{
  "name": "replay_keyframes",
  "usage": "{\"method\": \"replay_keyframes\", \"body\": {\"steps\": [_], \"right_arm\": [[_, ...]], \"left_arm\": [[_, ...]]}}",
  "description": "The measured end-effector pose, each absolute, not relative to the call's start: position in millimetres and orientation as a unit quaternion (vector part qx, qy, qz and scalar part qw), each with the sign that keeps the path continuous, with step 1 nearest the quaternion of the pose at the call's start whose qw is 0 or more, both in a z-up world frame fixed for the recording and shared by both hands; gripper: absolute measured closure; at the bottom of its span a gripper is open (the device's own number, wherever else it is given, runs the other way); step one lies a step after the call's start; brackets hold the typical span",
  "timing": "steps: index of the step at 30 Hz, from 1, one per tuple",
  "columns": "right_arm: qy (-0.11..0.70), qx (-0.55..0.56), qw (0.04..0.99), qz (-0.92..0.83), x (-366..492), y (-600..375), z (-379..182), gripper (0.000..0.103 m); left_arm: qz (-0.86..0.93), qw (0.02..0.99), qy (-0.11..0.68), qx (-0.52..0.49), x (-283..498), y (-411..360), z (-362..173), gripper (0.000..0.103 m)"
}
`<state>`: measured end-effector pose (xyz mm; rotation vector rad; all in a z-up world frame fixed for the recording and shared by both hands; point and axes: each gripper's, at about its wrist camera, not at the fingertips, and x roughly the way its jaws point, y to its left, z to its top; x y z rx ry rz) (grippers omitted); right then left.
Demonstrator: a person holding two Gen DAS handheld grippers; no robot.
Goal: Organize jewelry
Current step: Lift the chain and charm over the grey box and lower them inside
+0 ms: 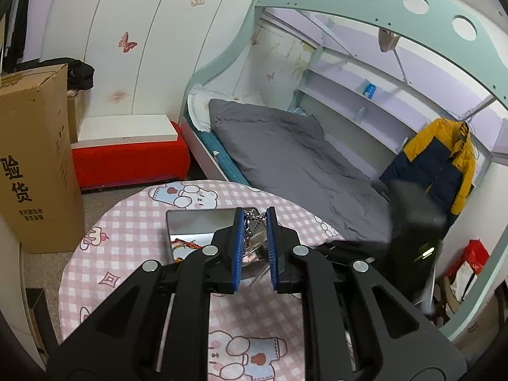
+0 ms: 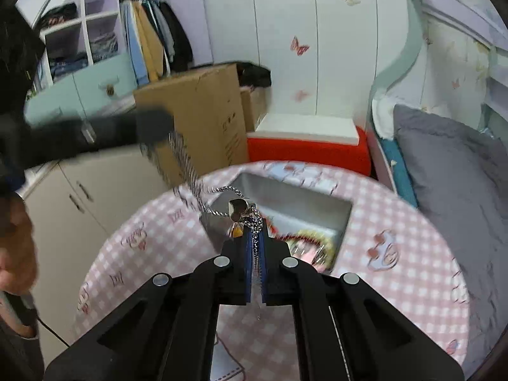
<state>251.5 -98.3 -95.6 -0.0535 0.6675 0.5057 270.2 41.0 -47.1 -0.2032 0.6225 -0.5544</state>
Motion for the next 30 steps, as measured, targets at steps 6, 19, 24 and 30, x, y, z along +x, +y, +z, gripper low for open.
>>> {"method": "replay_keyframes", "body": {"steps": [6,19,24,30], "right_arm": [[0.285,-0.034,0.926,0.244,258.3,-103.0,-50.5,0.101],[0.275,-0.049,0.929,0.243,288.0,-96.2,-35.7,0.101],[0.3,-0.044,0.922,0.241,295.6,-97.2,-58.2,0.101],[0.331,-0.031,0.913,0.237,303.4,-101.7,-84.2,0.101]], "left_arm": [[-0.262,0.91,0.303,-0.108,283.0,42.4,-45.7,0.089],[-0.23,0.912,0.33,-0.077,322.3,23.9,-61.9,0.089],[-0.22,0.908,0.352,-0.057,332.5,13.4,-81.2,0.089],[-0.211,0.9,0.377,-0.046,343.7,7.0,-103.5,0.089]]}}
